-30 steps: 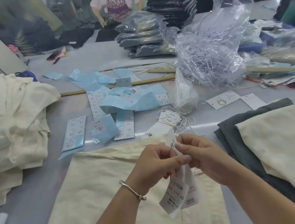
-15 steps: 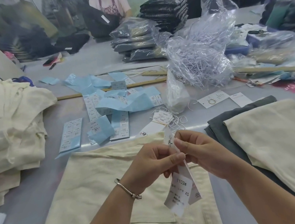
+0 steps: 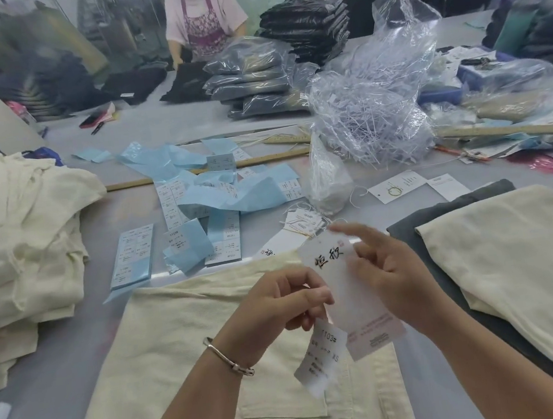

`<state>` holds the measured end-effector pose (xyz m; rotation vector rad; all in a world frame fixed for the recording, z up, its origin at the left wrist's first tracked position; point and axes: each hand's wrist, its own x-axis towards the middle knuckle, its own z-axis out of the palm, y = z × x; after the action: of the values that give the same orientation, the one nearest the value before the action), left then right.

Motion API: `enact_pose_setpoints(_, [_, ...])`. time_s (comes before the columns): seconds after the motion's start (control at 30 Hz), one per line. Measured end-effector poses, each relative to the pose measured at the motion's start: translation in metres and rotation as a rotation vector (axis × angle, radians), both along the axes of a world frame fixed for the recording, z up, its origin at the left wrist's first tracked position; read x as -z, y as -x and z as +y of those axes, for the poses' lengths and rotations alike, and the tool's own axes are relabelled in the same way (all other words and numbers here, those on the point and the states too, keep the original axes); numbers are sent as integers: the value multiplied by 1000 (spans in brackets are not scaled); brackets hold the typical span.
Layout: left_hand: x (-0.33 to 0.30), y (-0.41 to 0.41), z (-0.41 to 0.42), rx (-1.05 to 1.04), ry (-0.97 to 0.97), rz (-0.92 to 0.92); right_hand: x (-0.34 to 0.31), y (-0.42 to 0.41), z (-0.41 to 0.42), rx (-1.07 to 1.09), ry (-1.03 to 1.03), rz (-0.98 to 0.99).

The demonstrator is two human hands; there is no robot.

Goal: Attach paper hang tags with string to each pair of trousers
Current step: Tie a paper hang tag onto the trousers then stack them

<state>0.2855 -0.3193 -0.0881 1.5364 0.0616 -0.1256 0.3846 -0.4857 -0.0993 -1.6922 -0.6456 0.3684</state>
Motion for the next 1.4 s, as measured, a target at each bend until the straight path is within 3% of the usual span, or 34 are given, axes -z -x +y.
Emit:
enact_pose_setpoints(0.07, [0, 0, 3, -31, 49, -26, 4, 1, -1, 46, -4, 47])
enact_pose_setpoints(0.17, [-3, -2, 8, -111, 70, -77, 8, 0, -4, -28, -52, 308])
enact_pose_setpoints(0.33, [-8, -6, 16, -216, -86, -106, 2, 1, -8, -170, -12, 448])
enact_pose_setpoints(0.57, [-8, -10, 11, -253, -392, -96, -8, 7, -5, -254, 58, 417])
enact_pose_setpoints(1.3, [8, 1, -7, -320, -719, -342, -19, 14, -5, -263, -87, 349])
enact_pose_setpoints(1.4, [12, 4, -9, -400, -767, -284, -17, 17, -3, -210, -80, 371])
